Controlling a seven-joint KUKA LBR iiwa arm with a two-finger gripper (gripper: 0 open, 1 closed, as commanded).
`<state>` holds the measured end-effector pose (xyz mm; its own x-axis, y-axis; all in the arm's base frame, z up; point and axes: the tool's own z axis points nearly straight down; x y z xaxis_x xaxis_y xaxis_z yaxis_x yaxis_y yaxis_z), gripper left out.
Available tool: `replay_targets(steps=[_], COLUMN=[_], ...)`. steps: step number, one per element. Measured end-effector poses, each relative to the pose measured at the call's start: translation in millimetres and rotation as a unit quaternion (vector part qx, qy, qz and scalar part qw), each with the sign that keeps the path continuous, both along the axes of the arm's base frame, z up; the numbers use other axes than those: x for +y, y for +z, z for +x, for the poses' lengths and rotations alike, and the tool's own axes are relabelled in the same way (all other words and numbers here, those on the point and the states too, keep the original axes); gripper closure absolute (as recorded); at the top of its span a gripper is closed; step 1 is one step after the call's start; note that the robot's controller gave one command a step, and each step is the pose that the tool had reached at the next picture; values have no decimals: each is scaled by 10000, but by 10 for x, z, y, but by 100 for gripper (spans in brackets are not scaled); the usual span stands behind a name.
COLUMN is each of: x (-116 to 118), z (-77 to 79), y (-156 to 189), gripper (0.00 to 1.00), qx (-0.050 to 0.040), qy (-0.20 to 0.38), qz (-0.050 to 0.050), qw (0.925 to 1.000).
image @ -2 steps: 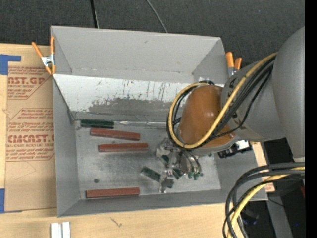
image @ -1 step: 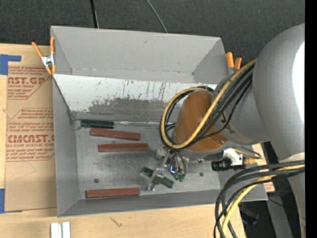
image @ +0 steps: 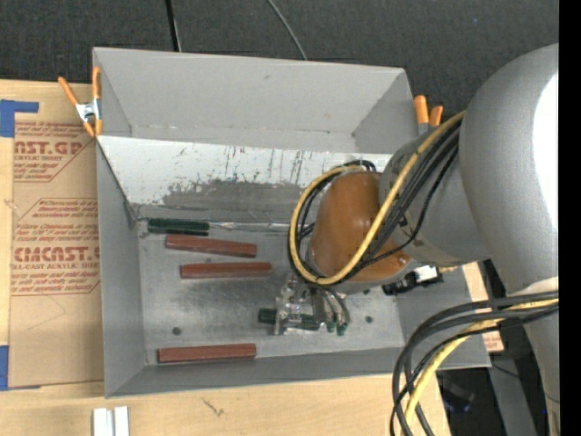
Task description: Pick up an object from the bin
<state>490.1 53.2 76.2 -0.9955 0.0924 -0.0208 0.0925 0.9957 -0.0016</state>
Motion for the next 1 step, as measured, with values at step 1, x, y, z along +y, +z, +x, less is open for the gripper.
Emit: replay_targets(steps=[1], x=[0], z=[0], y=[0], gripper=[100], qx=[0], qy=[0], qz=[0], qw=[10000])
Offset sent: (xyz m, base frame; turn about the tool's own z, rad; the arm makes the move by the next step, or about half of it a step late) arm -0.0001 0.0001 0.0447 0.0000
